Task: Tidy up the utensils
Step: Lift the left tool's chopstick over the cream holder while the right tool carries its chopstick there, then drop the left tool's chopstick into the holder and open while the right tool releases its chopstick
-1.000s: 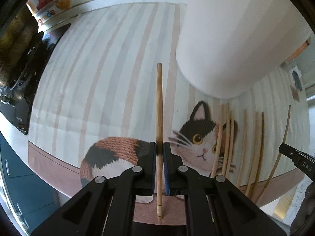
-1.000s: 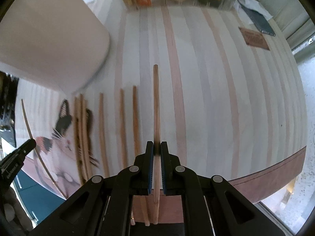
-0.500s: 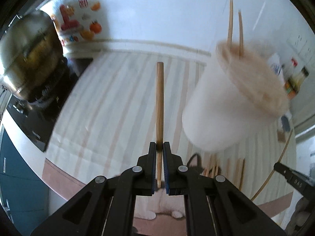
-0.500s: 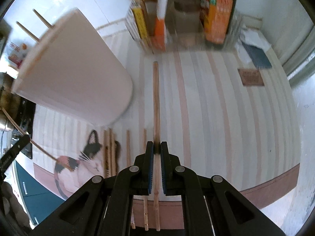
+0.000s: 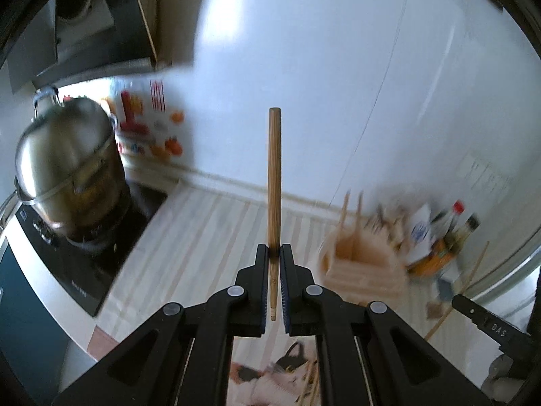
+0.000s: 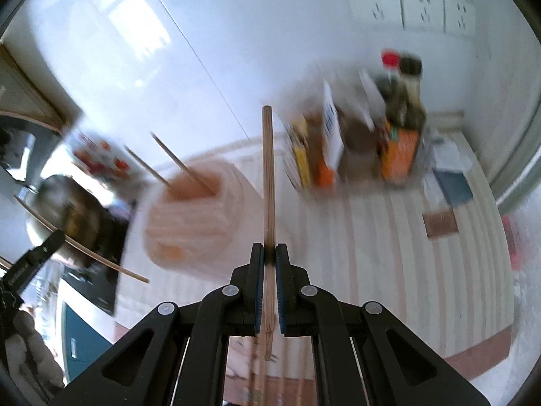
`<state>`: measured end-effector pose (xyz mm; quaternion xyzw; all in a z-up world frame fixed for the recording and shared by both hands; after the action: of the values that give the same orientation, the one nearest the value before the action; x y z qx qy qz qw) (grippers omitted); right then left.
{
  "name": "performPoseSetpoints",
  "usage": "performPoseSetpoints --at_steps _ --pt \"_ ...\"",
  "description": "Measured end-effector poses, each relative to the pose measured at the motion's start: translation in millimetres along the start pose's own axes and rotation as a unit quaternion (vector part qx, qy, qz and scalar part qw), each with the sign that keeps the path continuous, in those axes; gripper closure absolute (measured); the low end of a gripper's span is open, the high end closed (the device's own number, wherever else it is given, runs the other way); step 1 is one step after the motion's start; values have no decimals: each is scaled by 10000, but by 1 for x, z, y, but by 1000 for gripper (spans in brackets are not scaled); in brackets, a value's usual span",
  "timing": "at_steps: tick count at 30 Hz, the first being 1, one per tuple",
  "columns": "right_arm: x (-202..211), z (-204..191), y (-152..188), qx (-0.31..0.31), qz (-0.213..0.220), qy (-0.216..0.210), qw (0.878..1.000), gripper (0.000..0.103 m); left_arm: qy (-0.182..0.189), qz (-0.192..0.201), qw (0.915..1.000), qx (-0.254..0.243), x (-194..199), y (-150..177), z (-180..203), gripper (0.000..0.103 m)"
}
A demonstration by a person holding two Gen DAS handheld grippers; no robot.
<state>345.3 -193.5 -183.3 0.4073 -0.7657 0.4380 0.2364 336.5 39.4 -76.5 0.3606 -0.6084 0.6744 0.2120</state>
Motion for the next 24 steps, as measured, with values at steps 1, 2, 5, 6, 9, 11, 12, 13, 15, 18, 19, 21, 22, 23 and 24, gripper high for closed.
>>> performPoseSetpoints --at_steps 1,2,5,6,9,11,12,13,15,18,19,21,22,23,24 --pt "7 -8 -10 13 97 -99 9999 96 74 70 9999 39 9 -10 1 99" --pt "12 -14 -18 19 164 -184 9997 96 130 95 9999 51 14 -16 2 99" --pt "29 -32 -45 32 422 -424 9982 96 454 212 9986 186 35 -38 6 99" --pt "32 -36 -52 16 506 -474 9976 96 505 257 9982 214 40 -42 9 99" --pt "37 -44 -78 -128 759 -578 9954 96 651 371 9968 271 47 -56 19 99" --pt "33 -45 -95 -325 944 -615 9931 96 761 349 9960 319 44 -60 26 99" --pt "31 -44 -102 -403 1025 -641 9918 96 814 326 9955 357 39 -62 32 99" --pt "27 -44 -107 -473 1089 -627 9909 96 836 315 9954 351 35 -63 35 99" --pt "19 -40 -118 -615 1240 -615 9885 96 870 264 9954 303 23 -64 47 99" --pt "6 -36 -131 -689 1396 -494 9866 96 886 194 9957 161 5 -64 65 99" --pt "1 -36 -135 -697 1447 -446 9860 96 871 166 9960 121 -2 -63 69 99" --pt "-5 -34 -140 -673 1511 -365 9855 96 875 52 9961 -35 -18 -59 81 99" --pt "-9 -34 -142 -662 1514 -348 9856 96 855 -28 9963 -113 -28 -55 86 99" --pt "-13 -34 -143 -642 1500 -291 9862 96 869 -81 9960 -168 -34 -53 89 99" --pt "-17 -33 -144 -619 1483 -257 9867 96 856 -184 9958 -258 -44 -49 94 99"
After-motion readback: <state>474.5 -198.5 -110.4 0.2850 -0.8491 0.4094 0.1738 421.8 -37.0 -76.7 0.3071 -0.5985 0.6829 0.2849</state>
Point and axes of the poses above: each gripper's, at about its wrist camera, not at the fingertips, and x roughly against the way its jaws point, z to its right, y to its underside, the point moved 10 cm from there along -x, roughly the way its jaws point, and after that the axes turned 12 degrees about -y, right-handed, at the moved point
